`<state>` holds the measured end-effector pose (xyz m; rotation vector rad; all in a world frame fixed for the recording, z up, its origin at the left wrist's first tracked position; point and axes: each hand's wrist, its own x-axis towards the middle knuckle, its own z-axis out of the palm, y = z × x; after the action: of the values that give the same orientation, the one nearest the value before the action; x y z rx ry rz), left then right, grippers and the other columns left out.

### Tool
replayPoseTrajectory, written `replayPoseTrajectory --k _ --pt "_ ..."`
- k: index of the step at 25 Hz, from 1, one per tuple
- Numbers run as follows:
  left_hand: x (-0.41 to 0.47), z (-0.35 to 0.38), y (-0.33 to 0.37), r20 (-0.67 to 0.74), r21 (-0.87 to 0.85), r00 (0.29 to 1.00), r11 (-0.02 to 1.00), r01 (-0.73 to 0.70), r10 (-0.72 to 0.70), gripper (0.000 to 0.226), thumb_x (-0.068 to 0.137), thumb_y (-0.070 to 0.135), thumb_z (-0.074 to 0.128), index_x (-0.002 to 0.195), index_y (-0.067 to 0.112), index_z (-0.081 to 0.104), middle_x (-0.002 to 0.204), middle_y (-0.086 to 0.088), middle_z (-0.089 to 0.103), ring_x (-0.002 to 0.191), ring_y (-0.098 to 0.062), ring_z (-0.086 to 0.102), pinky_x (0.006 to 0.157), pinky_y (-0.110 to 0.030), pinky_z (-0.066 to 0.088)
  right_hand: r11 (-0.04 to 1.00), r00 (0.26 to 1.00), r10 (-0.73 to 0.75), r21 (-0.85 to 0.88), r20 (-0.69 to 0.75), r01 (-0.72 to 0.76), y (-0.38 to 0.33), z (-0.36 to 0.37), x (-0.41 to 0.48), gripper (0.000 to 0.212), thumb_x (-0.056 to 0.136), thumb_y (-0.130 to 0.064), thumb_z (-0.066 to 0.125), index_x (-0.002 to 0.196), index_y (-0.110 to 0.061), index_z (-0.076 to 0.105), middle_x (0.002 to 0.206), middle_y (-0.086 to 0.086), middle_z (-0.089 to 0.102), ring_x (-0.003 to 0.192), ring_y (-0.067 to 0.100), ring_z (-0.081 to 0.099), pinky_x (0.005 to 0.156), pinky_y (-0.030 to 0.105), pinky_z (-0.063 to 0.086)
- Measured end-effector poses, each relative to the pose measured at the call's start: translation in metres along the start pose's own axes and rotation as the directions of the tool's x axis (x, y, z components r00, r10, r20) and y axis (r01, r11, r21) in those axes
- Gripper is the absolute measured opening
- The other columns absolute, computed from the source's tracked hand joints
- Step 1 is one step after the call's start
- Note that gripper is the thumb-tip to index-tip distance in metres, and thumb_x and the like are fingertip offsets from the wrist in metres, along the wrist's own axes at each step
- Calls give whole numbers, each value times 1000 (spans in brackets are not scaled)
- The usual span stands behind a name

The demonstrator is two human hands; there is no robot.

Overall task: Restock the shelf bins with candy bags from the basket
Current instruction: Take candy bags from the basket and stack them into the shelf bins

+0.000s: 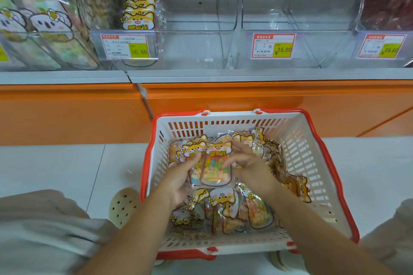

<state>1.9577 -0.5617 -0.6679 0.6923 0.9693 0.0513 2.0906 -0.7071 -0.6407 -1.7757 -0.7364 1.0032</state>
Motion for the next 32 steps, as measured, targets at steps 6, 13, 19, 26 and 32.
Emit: replayPoseTrajectory --k 6,13,19,26,32 --pt "1 -1 -2 -30 29 994 994 -104 105 29 81 10 74 109 12 67 103 -12 74 99 -30 70 93 -49 52 990 959 141 20 -244 -140 27 -16 18 45 96 8 41 118 -23 64 137 2 50 127 20 50 69 20 47" --pt "7 -13 -7 -109 45 988 994 -104 108 43 78 15 77 119 15 65 107 -9 74 99 -29 71 94 -53 51 783 848 368 -364 -383 -504 56 3 26 56 79 -51 70 116 -15 50 107 5 58 116 28 45 92 43 46" --pt "6 -12 -3 -129 40 984 992 -118 122 32 81 15 75 112 15 68 106 -10 74 97 -28 71 87 -44 55 940 853 307 -6 -422 -341 30 -12 25 16 89 -14 65 86 -9 50 87 2 57 81 20 57 71 37 47" --pt "-11 0 4 -98 59 994 997 -42 47 21 85 19 72 105 11 70 97 -12 76 80 -23 74 62 -32 56 889 946 -8 432 -323 155 -37 -45 0 35 85 22 44 71 -10 48 87 8 73 97 20 68 84 24 50" --pt "-30 11 7 30 -12 997 997 75 -74 34 90 26 61 116 5 68 106 -18 73 88 -27 73 70 -38 60 909 999 36 414 27 -44 -20 -23 -3 57 85 22 41 55 -25 52 134 -3 59 138 15 39 105 40 32"
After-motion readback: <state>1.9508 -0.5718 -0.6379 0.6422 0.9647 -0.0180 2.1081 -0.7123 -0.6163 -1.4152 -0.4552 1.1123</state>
